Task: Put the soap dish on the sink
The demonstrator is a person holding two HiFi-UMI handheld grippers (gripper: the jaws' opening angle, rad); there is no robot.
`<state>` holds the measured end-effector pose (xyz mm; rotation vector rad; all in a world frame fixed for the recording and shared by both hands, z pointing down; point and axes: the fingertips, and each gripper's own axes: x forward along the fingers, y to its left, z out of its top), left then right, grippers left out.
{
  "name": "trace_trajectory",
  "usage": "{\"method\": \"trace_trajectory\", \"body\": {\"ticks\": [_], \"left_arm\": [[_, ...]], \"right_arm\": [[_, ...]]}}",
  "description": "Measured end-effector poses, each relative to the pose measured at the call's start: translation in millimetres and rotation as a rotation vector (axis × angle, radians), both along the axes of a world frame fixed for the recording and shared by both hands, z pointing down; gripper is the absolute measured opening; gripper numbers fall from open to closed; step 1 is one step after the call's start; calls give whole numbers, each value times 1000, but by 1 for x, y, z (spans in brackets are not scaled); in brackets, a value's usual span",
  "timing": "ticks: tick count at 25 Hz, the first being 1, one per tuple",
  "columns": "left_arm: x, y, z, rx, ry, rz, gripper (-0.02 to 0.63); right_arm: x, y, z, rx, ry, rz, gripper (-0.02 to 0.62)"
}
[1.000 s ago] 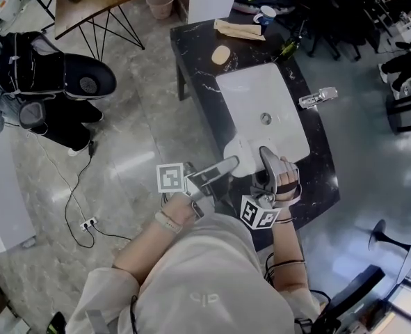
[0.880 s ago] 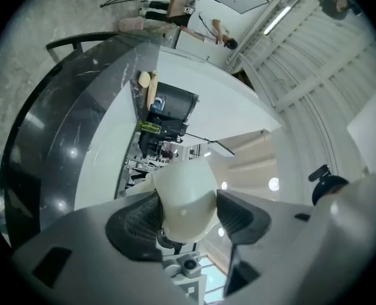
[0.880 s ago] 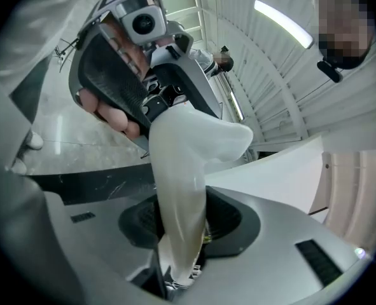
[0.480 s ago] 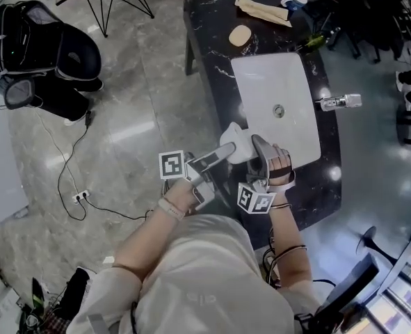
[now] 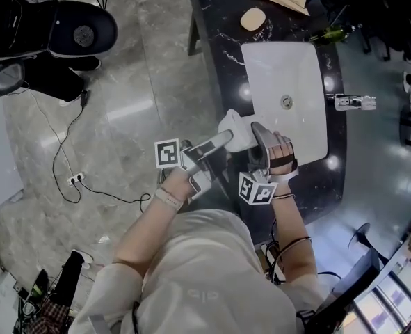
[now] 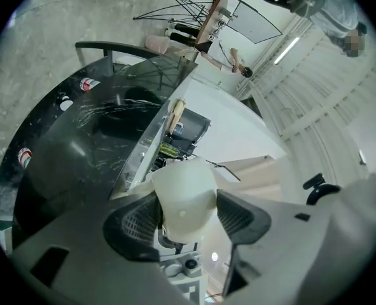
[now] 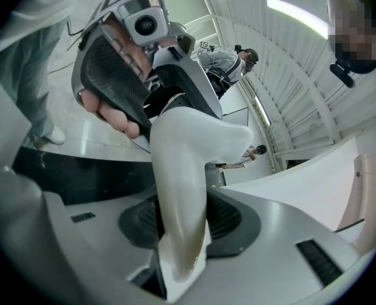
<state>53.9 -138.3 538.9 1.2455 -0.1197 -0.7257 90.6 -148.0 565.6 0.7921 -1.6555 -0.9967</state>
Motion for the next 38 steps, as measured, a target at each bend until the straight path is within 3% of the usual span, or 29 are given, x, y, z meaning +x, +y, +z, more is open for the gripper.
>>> {"method": "trace_trajectory", "body": {"ticks": [8, 14, 18, 20, 28, 38], "left_arm": [[-3, -20, 8, -17, 56, -27, 268], [-8, -36, 15, -28, 79, -66, 270], [-10, -38, 17, -22, 83, -97, 270], [-10, -37, 18, -22, 82, -106, 270], [-14, -22, 34, -53, 5, -113, 268], [-14, -16, 43, -51, -43, -106, 268]], "right_arm": [[-2, -16, 5, -33, 56, -35, 150], [-10, -21, 11, -124, 70, -71, 153], [-11, -12, 19, -232, 50, -95, 263], [-11, -7, 20, -260, 33, -102, 275], [-9, 14, 19, -311, 39, -104, 282], [-8, 24, 21, -309, 27, -87, 282]]}}
